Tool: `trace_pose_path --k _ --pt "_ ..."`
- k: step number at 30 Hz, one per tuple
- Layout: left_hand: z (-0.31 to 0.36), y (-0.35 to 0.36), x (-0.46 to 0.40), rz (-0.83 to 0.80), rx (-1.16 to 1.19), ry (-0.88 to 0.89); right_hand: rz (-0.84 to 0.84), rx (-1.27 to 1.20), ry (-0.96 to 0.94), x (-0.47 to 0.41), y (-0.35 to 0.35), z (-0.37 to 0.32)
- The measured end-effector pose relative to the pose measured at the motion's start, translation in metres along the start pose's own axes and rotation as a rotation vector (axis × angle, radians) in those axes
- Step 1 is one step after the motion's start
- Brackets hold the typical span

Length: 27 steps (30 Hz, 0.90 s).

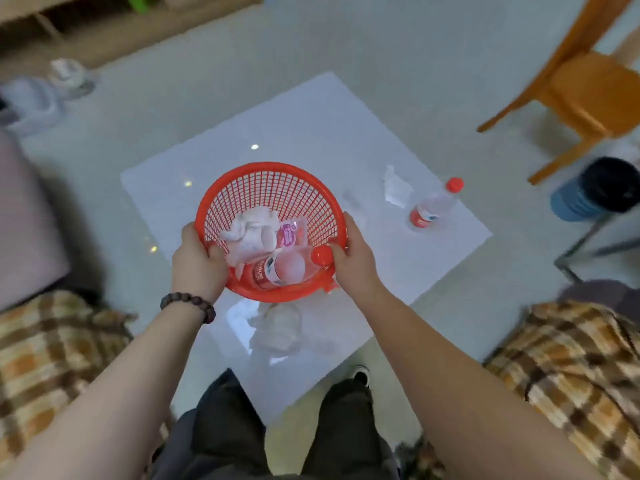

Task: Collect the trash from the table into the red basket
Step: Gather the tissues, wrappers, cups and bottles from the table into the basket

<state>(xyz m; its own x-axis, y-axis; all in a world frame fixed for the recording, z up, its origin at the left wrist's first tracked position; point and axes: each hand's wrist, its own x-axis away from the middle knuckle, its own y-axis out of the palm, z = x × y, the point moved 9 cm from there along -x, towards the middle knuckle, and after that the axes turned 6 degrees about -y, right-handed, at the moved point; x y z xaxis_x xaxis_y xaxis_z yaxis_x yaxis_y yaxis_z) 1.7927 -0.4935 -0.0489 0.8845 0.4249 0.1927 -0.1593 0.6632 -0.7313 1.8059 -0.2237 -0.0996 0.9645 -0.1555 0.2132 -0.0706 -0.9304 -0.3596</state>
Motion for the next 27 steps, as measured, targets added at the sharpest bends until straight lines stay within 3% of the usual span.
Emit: trace_pose_path --k 7,14,23,27 --pt "-0.049 -0.055 0.089 0.308 0.015 -0.263 -0.378 -0.008 -0.124 0.009 0.051 -0.021" --pt "-0.115 -0.078 0.151 0.426 0.067 -0.516 -0.624 0.048 -0.159 0.044 0.107 -0.023" --pt "-0.194 -0.070 0.200 0.438 0.069 -0.694 -0.793 -0.009 -0.020 0.079 0.157 0.034" --pt "-0.226 -0.067 0.213 0.448 0.023 -0.760 -0.735 0.394 -0.253 0.067 0.156 0.092"
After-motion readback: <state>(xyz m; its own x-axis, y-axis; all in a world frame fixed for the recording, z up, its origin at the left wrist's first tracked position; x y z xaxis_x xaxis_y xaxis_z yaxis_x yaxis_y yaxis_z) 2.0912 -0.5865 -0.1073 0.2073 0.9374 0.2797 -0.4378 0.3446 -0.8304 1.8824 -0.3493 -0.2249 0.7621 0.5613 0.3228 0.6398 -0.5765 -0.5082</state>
